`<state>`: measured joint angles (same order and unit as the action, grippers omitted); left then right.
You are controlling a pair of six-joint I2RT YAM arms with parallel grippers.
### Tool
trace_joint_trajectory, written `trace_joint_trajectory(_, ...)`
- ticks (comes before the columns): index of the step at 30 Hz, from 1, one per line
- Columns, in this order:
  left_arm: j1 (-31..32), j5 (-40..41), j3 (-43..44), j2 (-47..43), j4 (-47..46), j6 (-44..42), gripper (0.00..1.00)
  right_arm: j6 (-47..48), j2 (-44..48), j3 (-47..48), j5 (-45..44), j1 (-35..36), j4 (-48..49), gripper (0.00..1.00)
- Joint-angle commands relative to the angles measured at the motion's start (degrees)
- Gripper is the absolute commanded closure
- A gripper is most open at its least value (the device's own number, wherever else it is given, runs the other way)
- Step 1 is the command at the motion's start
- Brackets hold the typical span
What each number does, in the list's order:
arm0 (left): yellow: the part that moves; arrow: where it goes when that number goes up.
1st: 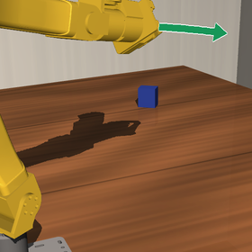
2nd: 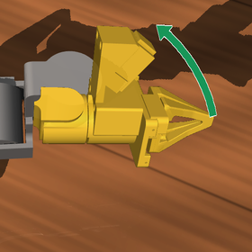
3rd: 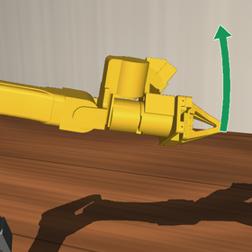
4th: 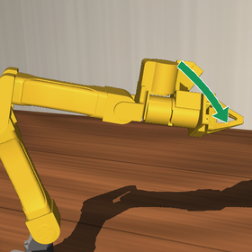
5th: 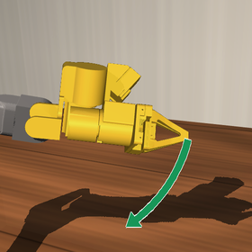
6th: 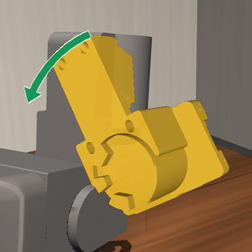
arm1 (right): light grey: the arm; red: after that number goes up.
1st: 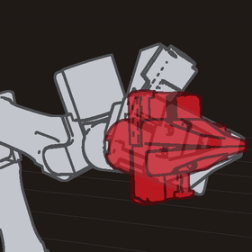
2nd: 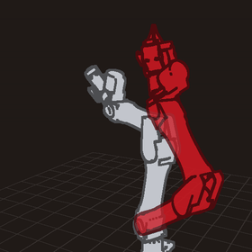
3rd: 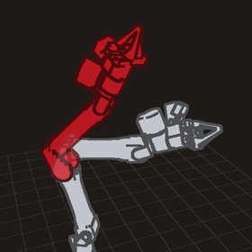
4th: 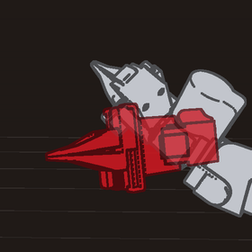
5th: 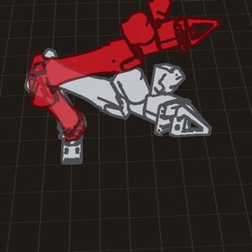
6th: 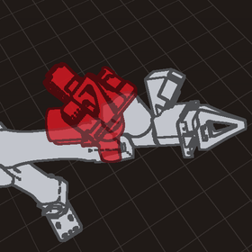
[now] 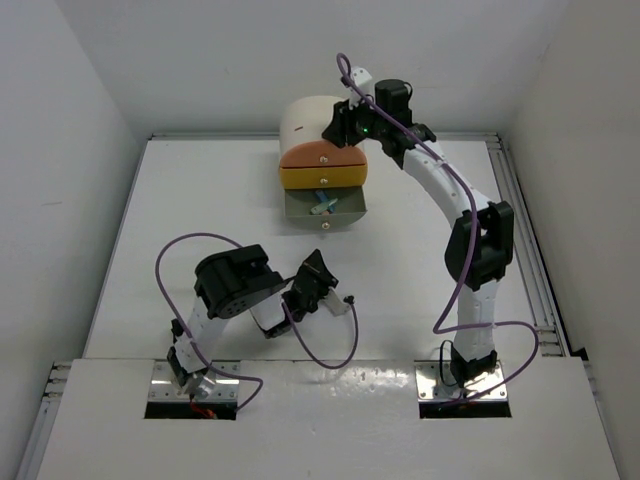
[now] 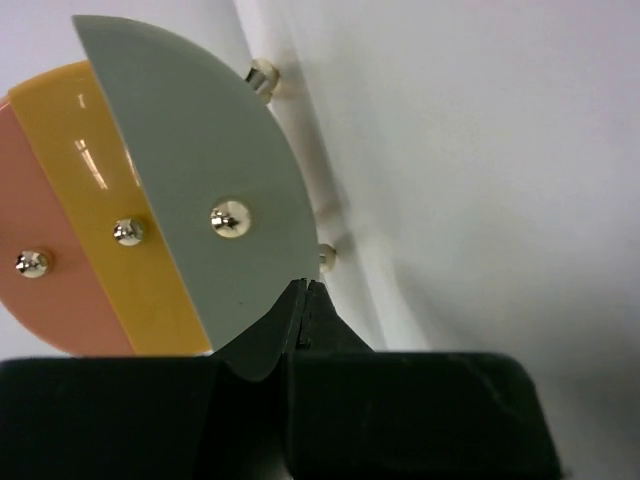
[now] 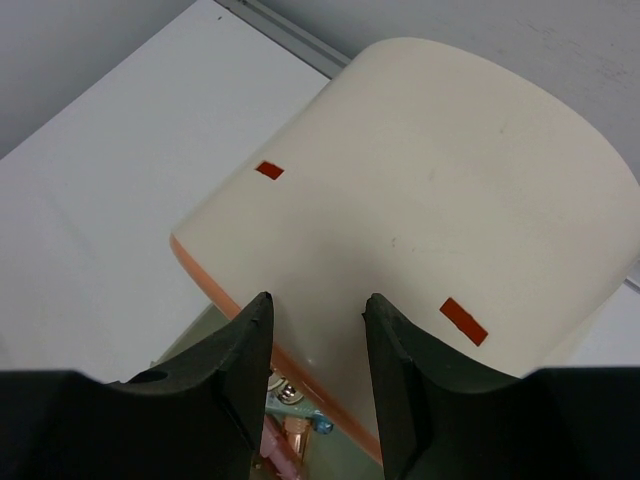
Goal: Sort the stationery into containers
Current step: Close the drawer in the storage box.
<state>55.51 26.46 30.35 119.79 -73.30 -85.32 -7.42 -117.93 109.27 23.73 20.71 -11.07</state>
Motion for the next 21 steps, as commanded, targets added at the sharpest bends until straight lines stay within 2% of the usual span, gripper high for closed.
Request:
trace_joint_trajectory(1,0.04,1.75,2.43,-1.22,-22.35,-1.44,1.0,-1.02,0.51,-1.61,1.06,-0.41,-2.73,0.58)
trace_joint_trajectory(10,0.22,3.6,7.52,-2.89,-20.4,0.5,1.0,-0.75,0.42,-1.87,1.24,-0.85,-2.55,0.58)
trace_joint_trajectory(21,-2.5,4.13,14.3,-1.4,-12.76,4.02,1.0,-0.05,0.42,-3.19,1.76,-0.93,-2.46,0.57)
